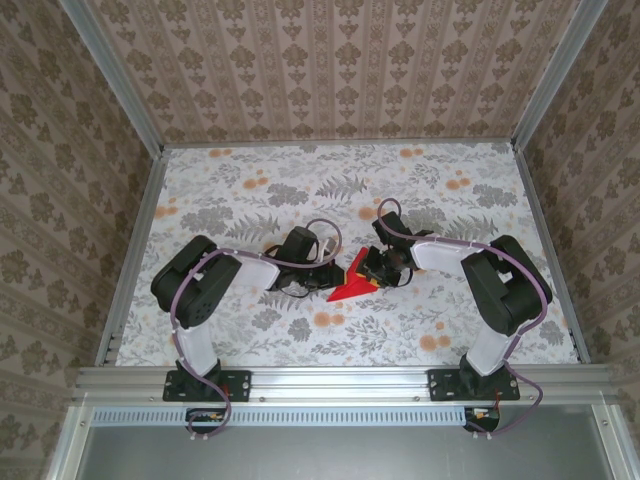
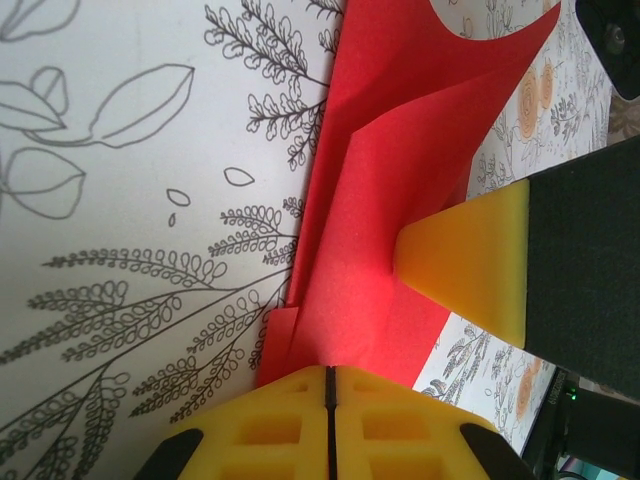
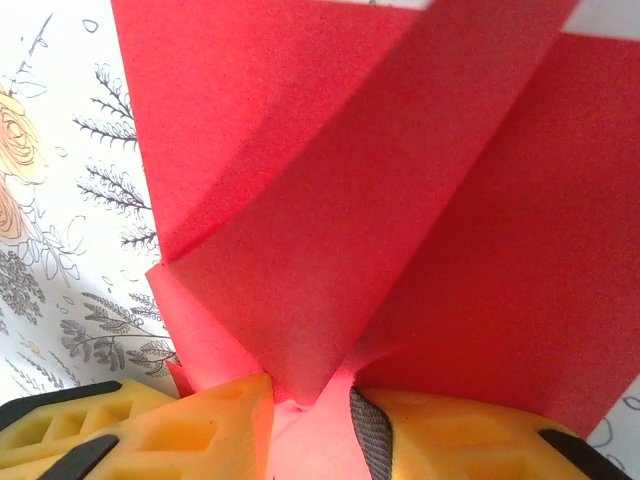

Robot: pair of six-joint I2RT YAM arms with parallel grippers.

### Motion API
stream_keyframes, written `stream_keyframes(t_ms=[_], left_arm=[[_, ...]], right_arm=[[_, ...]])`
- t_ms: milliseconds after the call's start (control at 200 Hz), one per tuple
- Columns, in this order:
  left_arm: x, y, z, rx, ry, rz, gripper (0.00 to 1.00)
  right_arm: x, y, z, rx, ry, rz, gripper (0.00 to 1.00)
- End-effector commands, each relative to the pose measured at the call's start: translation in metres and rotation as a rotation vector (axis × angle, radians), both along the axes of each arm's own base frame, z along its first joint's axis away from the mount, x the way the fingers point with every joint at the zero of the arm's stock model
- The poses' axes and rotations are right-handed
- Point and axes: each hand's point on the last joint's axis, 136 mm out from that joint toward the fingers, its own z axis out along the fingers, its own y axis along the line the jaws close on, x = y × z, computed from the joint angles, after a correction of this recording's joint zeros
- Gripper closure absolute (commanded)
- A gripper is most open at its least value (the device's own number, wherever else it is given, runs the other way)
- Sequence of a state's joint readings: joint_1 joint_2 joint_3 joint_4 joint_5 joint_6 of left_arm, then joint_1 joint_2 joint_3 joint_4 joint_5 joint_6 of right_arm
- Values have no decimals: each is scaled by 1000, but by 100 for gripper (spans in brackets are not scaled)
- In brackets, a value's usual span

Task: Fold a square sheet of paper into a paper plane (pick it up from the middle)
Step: Fourth fold the wing at the center of the table.

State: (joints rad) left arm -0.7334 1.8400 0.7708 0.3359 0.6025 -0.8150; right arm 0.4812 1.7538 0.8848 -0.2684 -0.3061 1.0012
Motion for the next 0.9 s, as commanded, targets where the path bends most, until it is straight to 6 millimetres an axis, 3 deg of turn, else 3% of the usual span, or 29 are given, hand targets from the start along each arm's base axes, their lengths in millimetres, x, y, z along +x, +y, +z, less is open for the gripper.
stream_keyframes(t_ms=[0, 500, 895], left_arm=[[-1, -1, -8, 30, -6, -16, 92], [-13, 10, -24, 134, 27, -65, 96], [-23, 27, -42, 300, 51, -113, 100]], right_arm=[[-85, -77, -93, -367, 315, -24, 66], [-84, -77, -90, -358, 305, -35, 67], [-68, -63, -63, -286, 230, -43, 67]])
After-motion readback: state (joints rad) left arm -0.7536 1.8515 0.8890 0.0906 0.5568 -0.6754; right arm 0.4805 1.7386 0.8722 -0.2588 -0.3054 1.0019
